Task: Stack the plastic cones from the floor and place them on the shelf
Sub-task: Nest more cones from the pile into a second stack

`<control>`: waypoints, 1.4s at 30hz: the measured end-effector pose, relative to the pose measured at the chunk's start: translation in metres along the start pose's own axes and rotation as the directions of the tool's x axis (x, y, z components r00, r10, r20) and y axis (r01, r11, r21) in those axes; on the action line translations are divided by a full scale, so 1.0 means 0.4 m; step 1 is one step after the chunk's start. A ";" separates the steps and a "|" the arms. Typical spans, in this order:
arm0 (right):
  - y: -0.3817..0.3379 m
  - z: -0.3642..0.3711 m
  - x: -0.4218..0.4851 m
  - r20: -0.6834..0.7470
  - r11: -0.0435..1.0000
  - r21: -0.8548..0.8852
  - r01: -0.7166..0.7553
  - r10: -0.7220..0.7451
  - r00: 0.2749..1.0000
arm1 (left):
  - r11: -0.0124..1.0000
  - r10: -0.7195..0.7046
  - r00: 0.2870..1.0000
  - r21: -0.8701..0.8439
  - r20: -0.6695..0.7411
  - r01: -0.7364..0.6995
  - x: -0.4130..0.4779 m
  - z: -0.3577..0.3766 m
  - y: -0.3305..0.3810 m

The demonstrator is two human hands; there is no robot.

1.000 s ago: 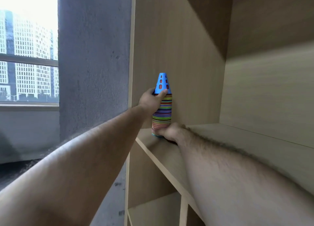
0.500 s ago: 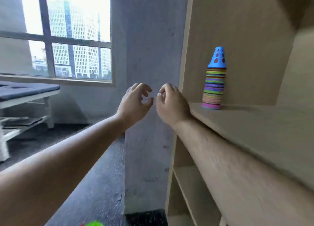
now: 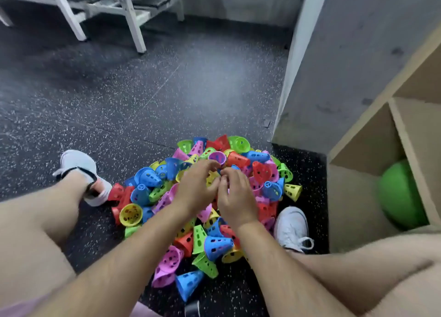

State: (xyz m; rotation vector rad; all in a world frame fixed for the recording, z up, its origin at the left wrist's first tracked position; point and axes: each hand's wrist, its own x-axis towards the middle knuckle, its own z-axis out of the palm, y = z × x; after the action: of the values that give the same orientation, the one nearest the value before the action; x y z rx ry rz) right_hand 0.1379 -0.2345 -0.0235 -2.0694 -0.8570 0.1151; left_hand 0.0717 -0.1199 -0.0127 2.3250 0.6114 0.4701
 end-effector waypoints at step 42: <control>0.200 0.157 -0.149 0.519 0.959 -0.220 0.177 -0.039 0.854 | 0.933 -0.328 0.899 -0.050 0.289 0.356 -0.224 0.035 -0.240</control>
State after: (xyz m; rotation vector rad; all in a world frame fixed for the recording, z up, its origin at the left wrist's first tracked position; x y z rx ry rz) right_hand 0.1116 -0.2584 -0.1357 -2.2657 -1.3744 0.5369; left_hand -0.0239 -0.1123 -0.1033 2.0760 0.8170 0.0088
